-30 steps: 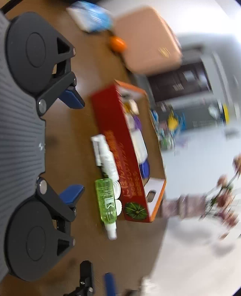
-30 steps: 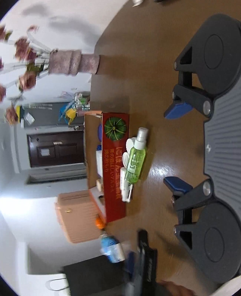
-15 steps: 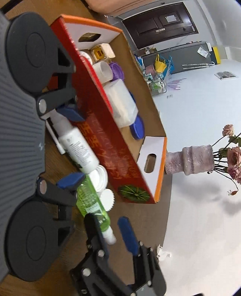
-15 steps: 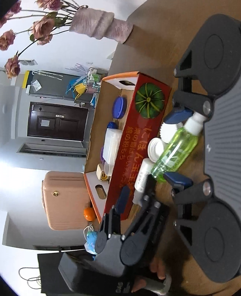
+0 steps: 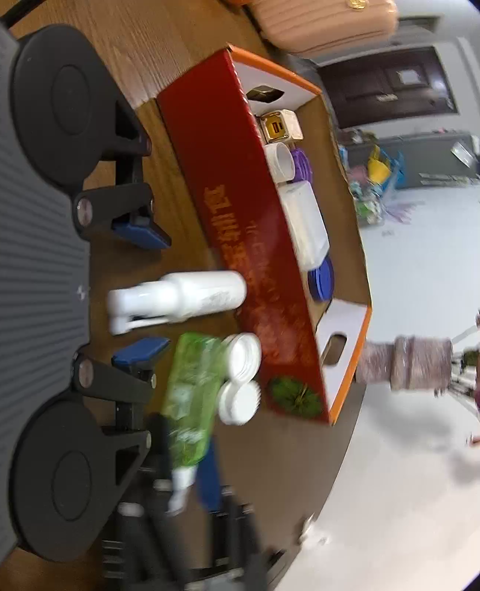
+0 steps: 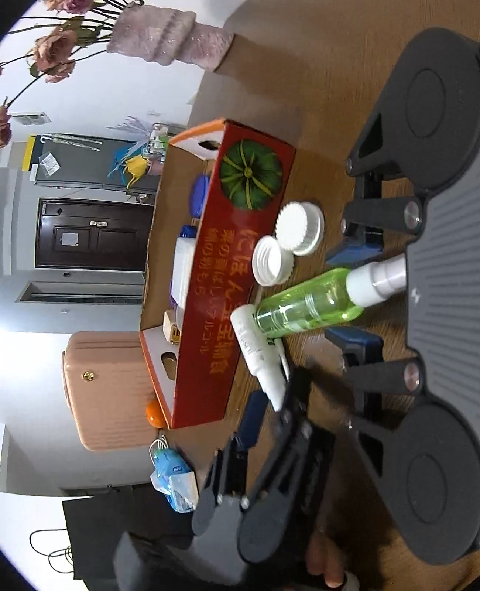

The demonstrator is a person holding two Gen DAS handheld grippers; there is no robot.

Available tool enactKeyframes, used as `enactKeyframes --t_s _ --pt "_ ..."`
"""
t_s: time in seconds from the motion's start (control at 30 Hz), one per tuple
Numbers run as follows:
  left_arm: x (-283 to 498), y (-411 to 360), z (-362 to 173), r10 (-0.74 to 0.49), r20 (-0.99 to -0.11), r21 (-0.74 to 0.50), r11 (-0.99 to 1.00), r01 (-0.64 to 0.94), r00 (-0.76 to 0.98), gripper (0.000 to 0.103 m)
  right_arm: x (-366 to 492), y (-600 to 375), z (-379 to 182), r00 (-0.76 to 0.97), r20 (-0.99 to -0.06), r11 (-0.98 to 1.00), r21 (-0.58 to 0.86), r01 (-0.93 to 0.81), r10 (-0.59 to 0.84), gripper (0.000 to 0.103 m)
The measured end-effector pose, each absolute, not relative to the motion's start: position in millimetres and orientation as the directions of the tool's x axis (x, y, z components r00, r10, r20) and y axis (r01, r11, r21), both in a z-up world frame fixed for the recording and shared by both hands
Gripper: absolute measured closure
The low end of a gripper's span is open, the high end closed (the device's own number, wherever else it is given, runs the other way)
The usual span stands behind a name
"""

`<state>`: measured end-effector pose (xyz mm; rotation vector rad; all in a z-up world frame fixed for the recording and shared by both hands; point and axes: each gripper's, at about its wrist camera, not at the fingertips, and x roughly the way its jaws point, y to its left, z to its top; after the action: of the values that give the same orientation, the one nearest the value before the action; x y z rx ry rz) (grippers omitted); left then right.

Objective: Organize rigid objects
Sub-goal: 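Grasp the white spray bottle with the left tool while the right tool grasps the green bottle, then carry both bottles into the box and open both tools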

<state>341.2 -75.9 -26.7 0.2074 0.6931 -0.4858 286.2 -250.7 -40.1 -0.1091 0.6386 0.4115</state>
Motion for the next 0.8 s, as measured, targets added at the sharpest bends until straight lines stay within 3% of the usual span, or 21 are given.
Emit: enactKeyframes --t_s 0.17,0.3,0.43,0.8 --pt "372 -80 -24 -0.354 -0.67 -0.049 0.898 0.436 0.652 0.053 304 -242 -44 0.728 -0.604 0.928 0.053 -0.369 0.324 0.065" --pt "375 -78 -28 -0.346 -0.647 -0.046 0.907 0.418 0.68 0.074 309 -247 -44 0.73 -0.599 0.933 0.088 -0.35 0.33 0.065" --pt "377 -79 -28 -0.345 -0.648 -0.05 0.908 0.415 0.679 0.075 312 -251 -44 0.736 -0.595 0.94 0.109 -0.323 0.322 0.073" --pt "331 -75 -17 -0.252 -0.65 0.027 0.935 0.354 0.717 0.075 313 -251 -43 0.735 -0.595 0.939 0.114 -0.324 0.325 0.073"
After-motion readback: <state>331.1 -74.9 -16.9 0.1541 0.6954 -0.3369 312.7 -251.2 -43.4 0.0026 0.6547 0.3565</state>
